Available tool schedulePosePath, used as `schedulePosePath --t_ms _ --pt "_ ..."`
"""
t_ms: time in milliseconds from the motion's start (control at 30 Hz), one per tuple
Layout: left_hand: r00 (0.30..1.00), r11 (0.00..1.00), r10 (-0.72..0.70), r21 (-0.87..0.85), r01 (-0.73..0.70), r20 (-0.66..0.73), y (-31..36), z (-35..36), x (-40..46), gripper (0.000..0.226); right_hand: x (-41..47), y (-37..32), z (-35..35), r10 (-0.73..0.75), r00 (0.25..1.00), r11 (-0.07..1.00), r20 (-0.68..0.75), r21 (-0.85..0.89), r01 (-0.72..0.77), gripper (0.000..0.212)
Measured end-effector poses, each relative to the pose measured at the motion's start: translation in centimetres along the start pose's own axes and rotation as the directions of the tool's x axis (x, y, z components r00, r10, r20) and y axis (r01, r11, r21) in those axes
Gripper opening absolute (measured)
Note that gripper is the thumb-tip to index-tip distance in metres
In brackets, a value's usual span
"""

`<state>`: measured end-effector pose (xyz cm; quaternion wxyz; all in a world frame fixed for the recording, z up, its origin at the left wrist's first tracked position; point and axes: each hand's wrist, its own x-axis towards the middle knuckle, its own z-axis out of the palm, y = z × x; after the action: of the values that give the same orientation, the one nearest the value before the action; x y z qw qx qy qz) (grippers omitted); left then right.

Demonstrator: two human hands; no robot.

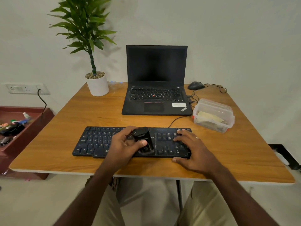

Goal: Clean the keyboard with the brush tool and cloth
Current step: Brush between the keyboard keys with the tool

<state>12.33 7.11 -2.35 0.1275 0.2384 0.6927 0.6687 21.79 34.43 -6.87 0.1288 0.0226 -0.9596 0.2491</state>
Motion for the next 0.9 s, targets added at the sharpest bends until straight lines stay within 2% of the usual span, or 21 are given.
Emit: schedulePosePath --t_ms 233,367,467,600,700,767,900 --pt "0.997 0.998 0.065 -0.004 -0.065 0.051 -0.6 4.4 1.5 0.033 0.0 -0.6 1.1 0.006 0.999 1.000 -0.047 -0.004 -0.006 0.073" --pt "0.985 0.991 0.132 -0.029 -0.130 0.111 -0.2 7.9 1.7 0.036 0.1 -1.0 0.8 0.000 0.999 0.999 -0.043 0.034 0.002 0.085" --pt "0.993 0.992 0.104 -0.079 -0.100 0.053 -0.6 9.3 2.1 0.028 0.0 -1.3 0.5 0.032 0.999 0.992 -0.035 0.126 -0.028 0.091" --pt "0.998 0.978 -0.010 -0.207 -0.003 -0.062 -0.6 7.6 1.9 0.025 -0.3 -0.2 -0.7 0.116 0.993 0.946 0.023 0.302 -0.118 0.091" --pt "0.996 0.993 0.036 -0.111 -0.045 -0.084 -0.1 4.9 1.5 0.027 -0.6 1.1 -1.6 0.092 0.993 0.960 0.075 0.257 -0.108 0.083" --pt "0.997 0.997 0.051 -0.058 -0.054 -0.061 0.3 3.9 1.2 0.027 -0.7 1.4 -1.4 0.081 0.995 0.969 0.054 0.231 -0.091 0.080" --pt "0.997 0.997 0.070 -0.027 -0.069 0.020 0.4 5.6 0.8 0.028 -0.8 0.8 -1.0 0.092 0.995 0.969 0.026 0.230 -0.095 0.082"
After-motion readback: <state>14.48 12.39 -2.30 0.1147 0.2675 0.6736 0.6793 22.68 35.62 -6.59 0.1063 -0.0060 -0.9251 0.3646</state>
